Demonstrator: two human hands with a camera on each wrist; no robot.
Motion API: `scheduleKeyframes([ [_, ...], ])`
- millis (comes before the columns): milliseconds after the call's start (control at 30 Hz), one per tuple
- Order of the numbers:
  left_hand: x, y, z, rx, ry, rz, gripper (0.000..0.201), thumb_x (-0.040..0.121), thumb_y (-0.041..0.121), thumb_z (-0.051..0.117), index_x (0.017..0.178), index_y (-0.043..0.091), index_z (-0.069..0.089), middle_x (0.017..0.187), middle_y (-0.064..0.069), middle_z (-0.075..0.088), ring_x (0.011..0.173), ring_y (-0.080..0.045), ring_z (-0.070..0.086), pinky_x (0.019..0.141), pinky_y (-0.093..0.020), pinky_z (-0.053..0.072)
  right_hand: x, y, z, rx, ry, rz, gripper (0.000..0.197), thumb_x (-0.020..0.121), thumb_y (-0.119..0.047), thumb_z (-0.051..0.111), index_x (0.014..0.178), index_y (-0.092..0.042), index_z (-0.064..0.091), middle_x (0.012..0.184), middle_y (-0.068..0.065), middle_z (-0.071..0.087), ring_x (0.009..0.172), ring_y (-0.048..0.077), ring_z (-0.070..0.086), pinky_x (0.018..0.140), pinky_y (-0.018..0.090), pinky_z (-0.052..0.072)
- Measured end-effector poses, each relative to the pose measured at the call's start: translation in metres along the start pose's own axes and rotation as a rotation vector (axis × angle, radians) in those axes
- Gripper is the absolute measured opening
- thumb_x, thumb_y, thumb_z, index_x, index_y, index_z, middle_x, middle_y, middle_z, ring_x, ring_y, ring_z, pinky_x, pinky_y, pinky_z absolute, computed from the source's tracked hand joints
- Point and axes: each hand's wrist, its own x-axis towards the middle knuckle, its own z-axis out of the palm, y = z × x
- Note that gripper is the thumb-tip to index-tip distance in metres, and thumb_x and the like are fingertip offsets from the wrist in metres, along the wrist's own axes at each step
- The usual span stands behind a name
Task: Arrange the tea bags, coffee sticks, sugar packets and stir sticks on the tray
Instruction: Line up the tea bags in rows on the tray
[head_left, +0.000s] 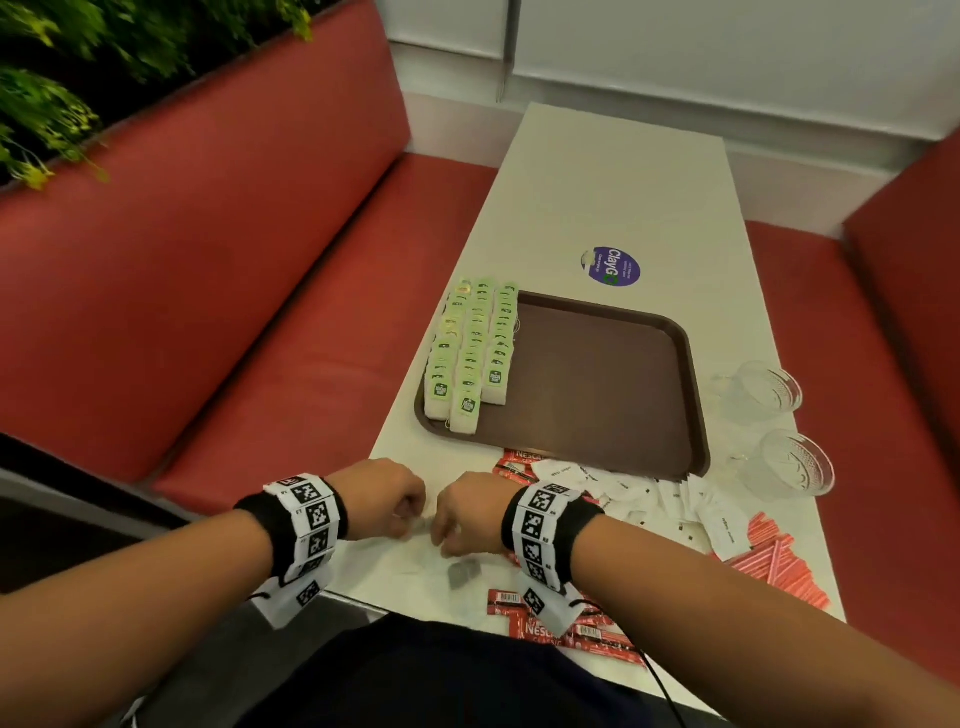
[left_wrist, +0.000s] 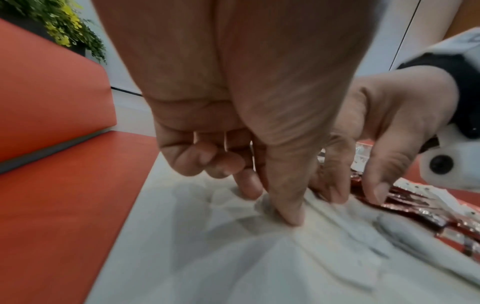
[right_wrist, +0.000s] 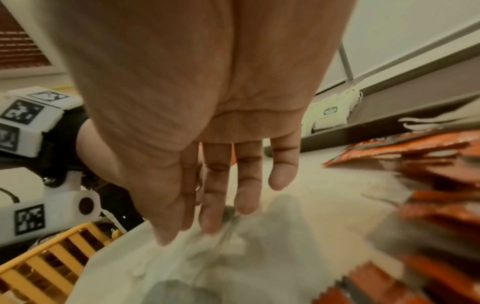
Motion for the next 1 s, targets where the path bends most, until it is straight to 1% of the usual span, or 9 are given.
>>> scheduleKeyframes([
  [67, -0.002, -0.003, 0.005, -0.01, 0.03, -0.011, 0.025, 0.087, 0.038, 0.068, 0.108, 0.027, 0.064, 0.101, 0.01, 0.062, 0.088, -0.012, 0.056, 0.078, -0.029, 0.047, 0.006, -0.001, 0.003, -0.048, 0.005, 0.016, 0.025, 0.087, -0.032, 0.066, 0.109, -0.027, 0.076, 0.106, -0.003, 0.071, 0.101, 0.022, 0.062, 0.082, 0.033, 0.05],
  [167, 0.0, -0.007, 0.008, 0.016, 0.052, -0.009, 0.019, 0.089, 0.038, 0.065, 0.104, 0.026, 0.065, 0.101, 0.007, 0.062, 0.09, -0.016, 0.058, 0.08, -0.032, 0.049, 0.011, 0.003, 0.002, -0.123, 0.023, 0.047, 0.033, 0.088, -0.03, 0.066, 0.12, -0.024, 0.07, 0.111, 0.001, 0.067, 0.103, 0.026, 0.061, 0.076, 0.03, 0.043],
  [300, 0.002, -0.009, 0.005, 0.045, 0.07, 0.002, 0.017, 0.088, 0.033, 0.063, 0.103, 0.024, 0.065, 0.102, 0.005, 0.063, 0.092, -0.017, 0.058, 0.076, -0.027, 0.045, 0.01, 0.01, -0.004, -0.26, 0.04, 0.085, 0.035, 0.09, -0.027, 0.066, 0.124, -0.017, 0.067, 0.119, 0.009, 0.058, 0.111, 0.03, 0.056, 0.09, 0.039, 0.051],
  [400, 0.003, -0.009, -0.003, -0.021, 0.131, -0.032, 0.018, 0.087, 0.028, 0.063, 0.105, 0.026, 0.062, 0.101, 0.008, 0.066, 0.09, -0.015, 0.06, 0.076, -0.026, 0.046, 0.01, 0.014, -0.008, -0.321, 0.061, 0.123, 0.035, 0.089, -0.026, 0.068, 0.122, -0.015, 0.067, 0.122, 0.009, 0.049, 0.115, 0.031, 0.049, 0.093, 0.045, 0.051],
  [533, 0.004, -0.011, -0.005, 0.002, 0.222, -0.038, 0.024, 0.088, 0.034, 0.065, 0.109, 0.026, 0.056, 0.108, 0.008, 0.056, 0.094, -0.017, 0.058, 0.08, -0.03, 0.046, 0.01, 0.02, -0.009, -0.277, 0.125, 0.104, 0.045, 0.086, -0.019, 0.07, 0.13, -0.021, 0.059, 0.128, 0.007, 0.043, 0.119, 0.029, 0.043, 0.094, 0.046, 0.048],
  [600, 0.004, -0.011, -0.002, 0.021, 0.207, -0.009, 0.024, 0.087, 0.037, 0.067, 0.107, 0.028, 0.058, 0.108, 0.009, 0.054, 0.094, -0.016, 0.057, 0.079, -0.027, 0.045, 0.009, 0.021, -0.009, -0.246, 0.122, 0.078, 0.051, 0.086, -0.014, 0.069, 0.134, -0.025, 0.054, 0.134, 0.004, 0.041, 0.122, 0.027, 0.042, 0.096, 0.047, 0.047],
  [700, 0.003, -0.009, 0.004, 0.037, 0.089, 0.041, 0.035, 0.082, 0.043, 0.074, 0.112, 0.029, 0.062, 0.111, 0.011, 0.052, 0.097, -0.012, 0.055, 0.077, -0.022, 0.039, 0.012, 0.024, -0.011, -0.242, 0.062, 0.064, 0.051, 0.087, -0.008, 0.066, 0.134, -0.025, 0.056, 0.136, 0.003, 0.043, 0.122, 0.029, 0.048, 0.098, 0.046, 0.048],
  [800, 0.003, -0.008, 0.005, 0.048, 0.065, 0.044, 0.047, 0.078, 0.048, 0.077, 0.117, 0.028, 0.061, 0.115, 0.009, 0.047, 0.098, -0.014, 0.055, 0.081, -0.024, 0.043, 0.017, 0.025, -0.014, -0.225, 0.005, 0.103, 0.045, 0.089, -0.009, 0.064, 0.132, -0.02, 0.056, 0.128, 0.007, 0.055, 0.115, 0.03, 0.056, 0.096, 0.042, 0.049],
  [1000, 0.006, -0.006, -0.001, 0.132, 0.063, 0.053, 0.04, 0.085, 0.041, 0.067, 0.12, 0.026, 0.061, 0.117, 0.004, 0.053, 0.1, -0.019, 0.059, 0.084, -0.03, 0.048, 0.022, 0.027, -0.014, -0.177, -0.02, 0.159, 0.034, 0.094, -0.012, 0.058, 0.127, -0.01, 0.06, 0.121, 0.013, 0.063, 0.111, 0.032, 0.059, 0.084, 0.033, 0.045],
])
